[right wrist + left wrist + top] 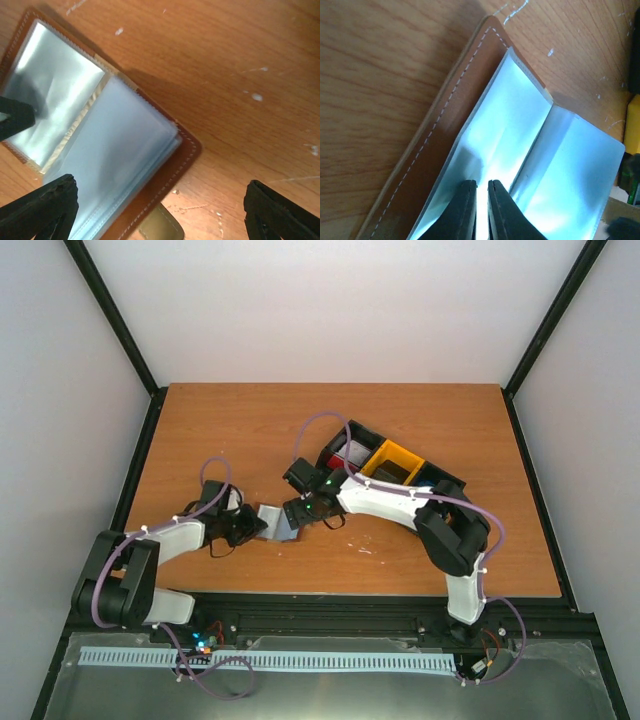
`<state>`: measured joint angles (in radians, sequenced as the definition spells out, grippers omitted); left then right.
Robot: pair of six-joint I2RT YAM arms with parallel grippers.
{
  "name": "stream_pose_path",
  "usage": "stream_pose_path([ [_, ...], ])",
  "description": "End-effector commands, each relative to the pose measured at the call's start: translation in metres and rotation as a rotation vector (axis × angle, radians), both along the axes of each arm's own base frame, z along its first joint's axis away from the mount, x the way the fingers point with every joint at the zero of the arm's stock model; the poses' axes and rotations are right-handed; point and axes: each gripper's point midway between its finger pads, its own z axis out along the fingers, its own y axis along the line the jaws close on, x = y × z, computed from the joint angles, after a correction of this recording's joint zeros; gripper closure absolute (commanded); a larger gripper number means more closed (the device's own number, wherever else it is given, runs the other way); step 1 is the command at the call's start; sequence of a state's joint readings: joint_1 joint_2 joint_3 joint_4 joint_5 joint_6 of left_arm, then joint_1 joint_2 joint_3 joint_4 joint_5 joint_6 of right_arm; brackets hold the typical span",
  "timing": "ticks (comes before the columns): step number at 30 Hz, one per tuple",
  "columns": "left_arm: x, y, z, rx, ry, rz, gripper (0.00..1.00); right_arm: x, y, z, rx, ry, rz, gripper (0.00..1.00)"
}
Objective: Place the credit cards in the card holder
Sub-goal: Open the card holder at the center of the board, then pick up the credit card from the storage box.
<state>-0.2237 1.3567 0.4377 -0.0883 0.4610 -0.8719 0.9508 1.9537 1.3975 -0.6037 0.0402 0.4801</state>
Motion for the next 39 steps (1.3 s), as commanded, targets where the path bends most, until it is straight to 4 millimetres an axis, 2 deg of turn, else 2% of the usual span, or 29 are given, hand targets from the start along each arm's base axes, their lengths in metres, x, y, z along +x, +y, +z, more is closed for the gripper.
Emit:
stream_pose_path([
  [1,0.001,-0.001,0.0,0.033,0.007,-0.057,0.9,0.002,-0.003,0.041,0.089,0.012,-0.056,0.11],
  [5,0.002,-0.007,0.011,0.022,-0.011,-0.126,0.85,0.013,-0.007,0.075,0.159,-0.007,-0.098,0.13],
  [9,0.007,-0.011,0.023,0.026,-0.039,-0.18,0.79,0.031,-0.025,0.102,0.162,-0.059,-0.115,0.17],
  [12,0.011,-0.016,0.032,0.019,-0.054,-0.226,0.76,0.047,-0.051,0.112,0.144,-0.049,-0.126,0.19],
  [16,0.016,-0.022,0.041,0.006,-0.082,-0.28,0.75,0.073,-0.099,0.122,0.139,-0.038,-0.179,0.2],
  [18,0.018,-0.024,0.042,0.007,-0.092,-0.305,0.74,0.083,-0.118,0.128,0.144,-0.039,-0.189,0.21],
  [20,0.018,-0.024,0.036,0.016,-0.075,-0.322,0.75,0.091,-0.129,0.132,0.123,-0.055,-0.168,0.22],
  [22,0.019,-0.024,0.029,0.029,-0.057,-0.337,0.75,0.096,-0.132,0.134,0.099,-0.07,-0.12,0.22],
  [25,0.022,-0.02,0.022,0.061,-0.054,-0.335,0.75,0.107,-0.129,0.126,0.057,-0.086,-0.042,0.22],
  [27,0.023,-0.019,0.022,0.066,-0.046,-0.335,0.75,0.118,-0.136,0.113,0.003,-0.06,-0.064,0.22],
  [31,0.026,-0.019,0.025,0.078,-0.066,-0.348,0.75,0.136,-0.17,0.095,-0.049,-0.044,-0.157,0.25],
  [35,0.028,-0.02,0.023,0.087,-0.077,-0.37,0.75,0.132,-0.188,0.08,-0.1,-0.053,-0.104,0.3],
  [39,0.029,-0.018,0.021,0.097,-0.074,-0.369,0.75,0.12,-0.213,0.051,-0.258,-0.026,-0.026,0.32],
])
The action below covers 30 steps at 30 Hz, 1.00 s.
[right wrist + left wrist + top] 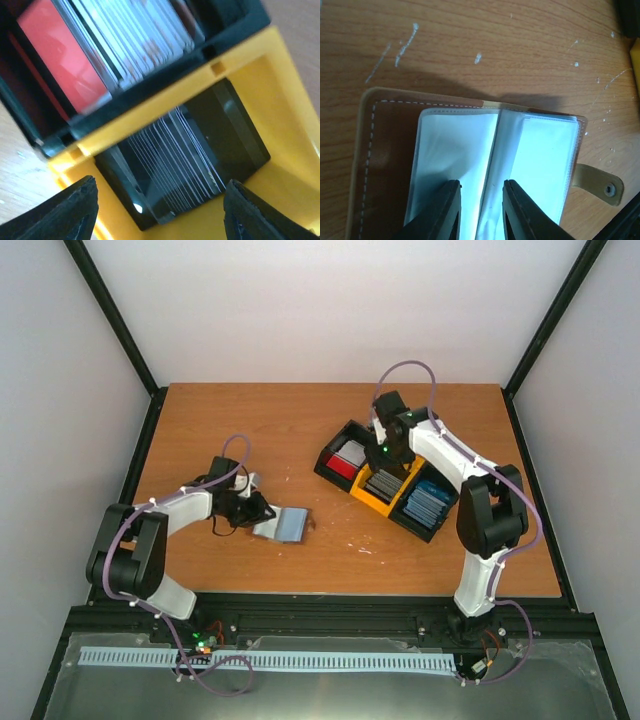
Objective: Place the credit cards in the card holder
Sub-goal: Pick up the credit card from the storage box.
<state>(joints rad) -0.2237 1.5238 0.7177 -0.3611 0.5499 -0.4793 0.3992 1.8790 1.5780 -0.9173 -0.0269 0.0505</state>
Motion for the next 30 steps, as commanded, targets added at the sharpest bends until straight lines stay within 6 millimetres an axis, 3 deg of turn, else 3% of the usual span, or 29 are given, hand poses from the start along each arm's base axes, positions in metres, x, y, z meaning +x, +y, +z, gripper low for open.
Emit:
stream_pose_path([
  [1,0.008,-0.001,0.002,0.014,-0.022,-0.026,0.75,-0.01,-0.029,-0.021,-0.185,0.016,0.099,0.32],
  [5,0.011,0.0,-0.003,0.025,-0.014,-0.024,0.75,0.002,-0.045,-0.032,-0.211,0.014,0.075,0.34],
  [13,0.016,-0.001,-0.004,0.028,-0.015,-0.028,0.75,0.02,-0.036,-0.05,-0.19,0.009,0.137,0.52],
  [17,0.016,-0.001,-0.004,0.028,-0.017,-0.029,0.75,0.028,-0.038,-0.061,-0.196,0.011,0.129,0.55],
  [30,0.011,0.0,-0.005,0.026,-0.011,-0.023,0.75,0.041,-0.044,-0.064,-0.221,-0.012,0.091,0.67],
])
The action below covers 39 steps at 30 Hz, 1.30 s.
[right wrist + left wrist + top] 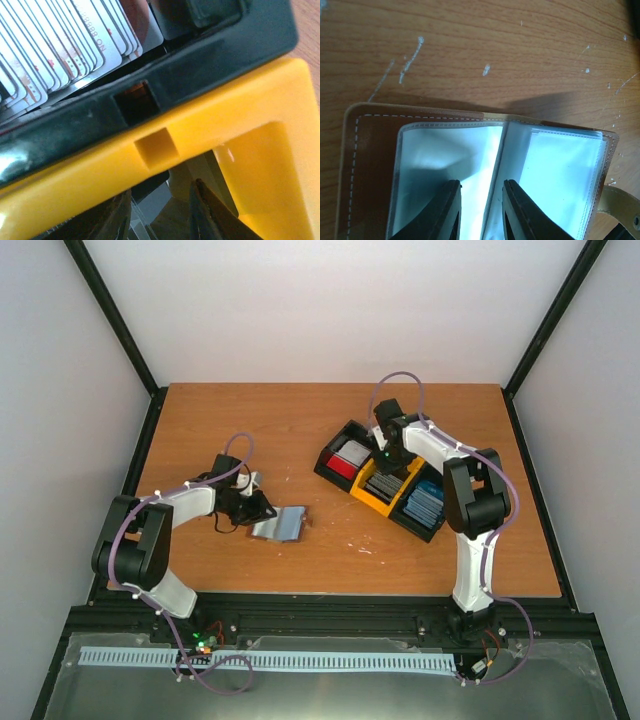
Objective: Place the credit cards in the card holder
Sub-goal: Pick up the credit card from the storage box.
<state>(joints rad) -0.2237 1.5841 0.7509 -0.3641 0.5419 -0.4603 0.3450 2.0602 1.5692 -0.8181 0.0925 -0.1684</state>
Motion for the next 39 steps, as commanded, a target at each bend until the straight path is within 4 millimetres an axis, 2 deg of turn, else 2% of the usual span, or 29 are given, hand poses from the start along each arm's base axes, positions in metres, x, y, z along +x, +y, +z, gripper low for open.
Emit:
stream_pose_path([
  [1,0.004,0.0,0.003,0.009,-0.026,-0.012,0.75,0.012,-0.008,0.008,-0.02,-0.044,-0.025,0.67],
  [10,0.004,0.0,0.002,0.008,-0.024,-0.015,0.75,0.005,-0.003,0.001,0.014,-0.006,-0.009,0.66],
  [22,0.002,0.001,0.0,0.013,-0.022,-0.018,0.75,0.007,-0.012,-0.014,-0.029,0.012,-0.04,0.69],
  [27,0.002,0.001,0.0,0.015,-0.021,-0.018,0.75,0.013,-0.023,-0.008,-0.084,-0.026,-0.063,0.71],
  [34,0.002,0.001,0.0,0.016,-0.023,-0.018,0.76,0.002,0.002,0.003,0.062,0.015,0.003,0.65],
  [39,0.001,0.001,-0.002,0.017,-0.018,-0.018,0.76,0.0,0.002,0.003,0.089,0.029,-0.003,0.61],
])
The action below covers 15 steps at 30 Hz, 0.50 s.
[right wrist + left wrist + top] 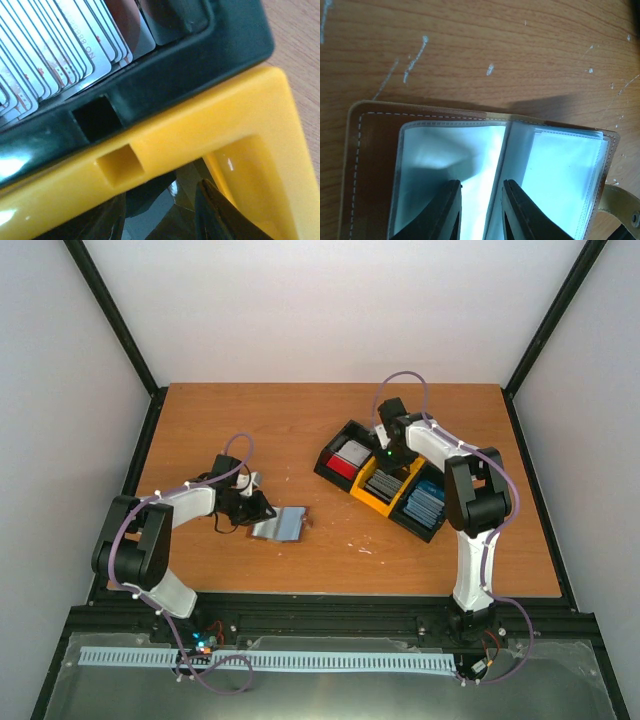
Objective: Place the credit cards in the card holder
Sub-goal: Pick up the credit card from the storage box.
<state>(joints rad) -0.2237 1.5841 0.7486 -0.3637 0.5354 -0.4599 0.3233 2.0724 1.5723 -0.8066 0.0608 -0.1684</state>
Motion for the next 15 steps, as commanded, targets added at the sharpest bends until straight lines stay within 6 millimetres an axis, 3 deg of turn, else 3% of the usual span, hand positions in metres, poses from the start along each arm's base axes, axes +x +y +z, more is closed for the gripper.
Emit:
stream_pose_path([
  [1,0.0011,0.0003,-0.0013,0.012,-0.017,-0.021,0.76,-0.0043,0.0053,0.006,0.059,0.025,0.009,0.6],
  [8,0.0011,0.0006,-0.002,0.014,-0.017,-0.022,0.76,-0.0097,0.0088,0.0018,0.092,0.06,0.013,0.5],
  [15,0.001,0.0009,-0.0028,0.018,-0.016,-0.025,0.76,-0.0071,-0.0003,-0.0035,0.063,0.062,-0.016,0.49],
])
